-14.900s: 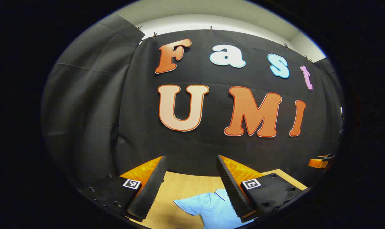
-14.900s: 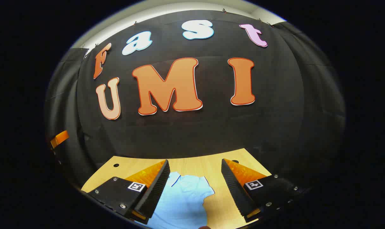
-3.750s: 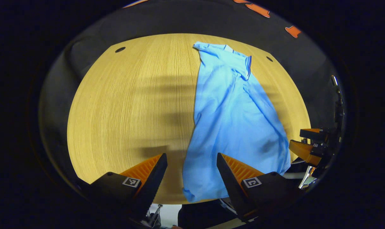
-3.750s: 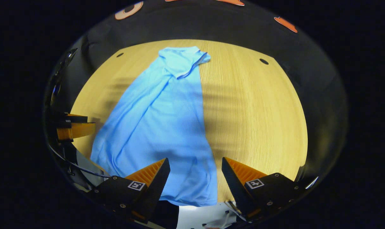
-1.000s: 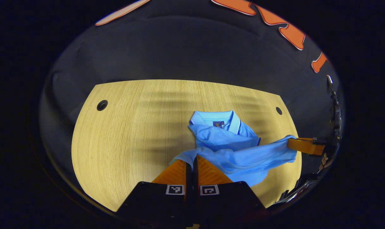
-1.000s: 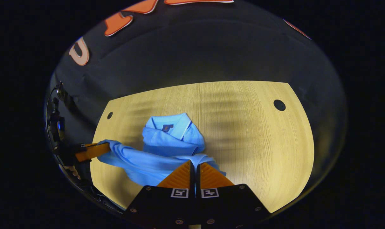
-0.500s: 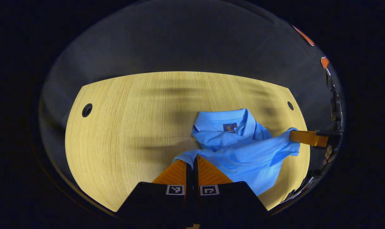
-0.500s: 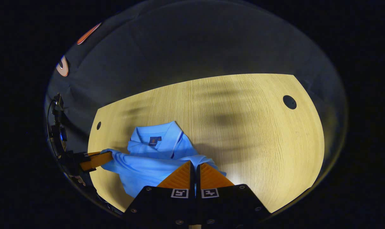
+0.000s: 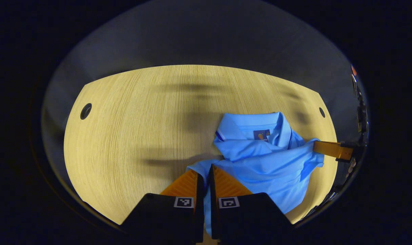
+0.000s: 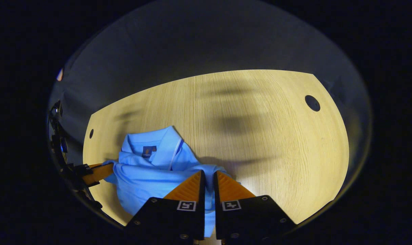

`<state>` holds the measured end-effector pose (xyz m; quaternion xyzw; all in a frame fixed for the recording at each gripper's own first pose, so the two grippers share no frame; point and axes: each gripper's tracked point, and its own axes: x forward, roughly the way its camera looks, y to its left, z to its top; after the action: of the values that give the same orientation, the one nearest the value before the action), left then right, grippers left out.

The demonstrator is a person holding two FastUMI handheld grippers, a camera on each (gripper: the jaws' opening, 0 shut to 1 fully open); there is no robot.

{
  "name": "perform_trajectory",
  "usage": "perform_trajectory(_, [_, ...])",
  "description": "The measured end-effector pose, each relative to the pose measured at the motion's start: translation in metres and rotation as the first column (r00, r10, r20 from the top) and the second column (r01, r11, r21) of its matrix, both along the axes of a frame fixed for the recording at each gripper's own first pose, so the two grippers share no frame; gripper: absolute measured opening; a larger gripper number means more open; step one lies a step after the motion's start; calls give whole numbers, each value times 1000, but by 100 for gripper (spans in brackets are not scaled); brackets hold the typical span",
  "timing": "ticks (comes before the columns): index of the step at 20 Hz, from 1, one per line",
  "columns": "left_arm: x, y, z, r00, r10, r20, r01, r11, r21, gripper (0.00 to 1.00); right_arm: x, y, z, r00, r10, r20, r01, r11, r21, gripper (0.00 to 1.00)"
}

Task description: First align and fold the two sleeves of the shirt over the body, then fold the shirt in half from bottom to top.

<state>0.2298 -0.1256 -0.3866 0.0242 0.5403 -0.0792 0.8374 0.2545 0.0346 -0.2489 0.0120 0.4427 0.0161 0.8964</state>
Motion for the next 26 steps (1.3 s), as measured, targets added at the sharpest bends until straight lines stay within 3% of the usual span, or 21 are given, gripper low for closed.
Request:
perform_trajectory(1, [1,3,4,1000,8,11,-8,1000,5,15,-2,-5,3,1000,-4,5,4,1000,-16,20])
perform_trajectory(2, [1,5,9,1000,15,24,-15,1000,9,29,-6,-6,5,1000,-3,3,3,1000,-24,35])
perform_trajectory(3, [3,10,15,998,27,52,-29,999,29,35,-9,-5,8,1000,0,1,0,1000,-18,50])
perform_trajectory(6, [2,12,40,991,46,125,-51,998,36,100,-21,-3,21,1000,2,28,-2,1000,-13,100])
perform_trajectory(10, [-9,4,98,970,40,240,-45,999,14,100,-49,1,66,994,17,110,-18,1000,9,99])
perform_trajectory(13, [-26,-2,152,936,30,351,-37,999,14,100,-78,1,114,977,35,209,-39,999,17,99])
perform_trajectory(18, [-70,-5,244,823,57,565,-64,998,-7,100,-149,-3,193,922,55,383,-73,997,33,99])
perform_trajectory(24, [-147,-21,343,668,14,744,-3,1000,-17,100,-247,-21,259,825,70,561,-88,996,6,99])
perform_trajectory(26, [-169,-27,360,635,25,772,11,999,-41,100,-272,-21,270,782,84,618,-97,995,-13,98])
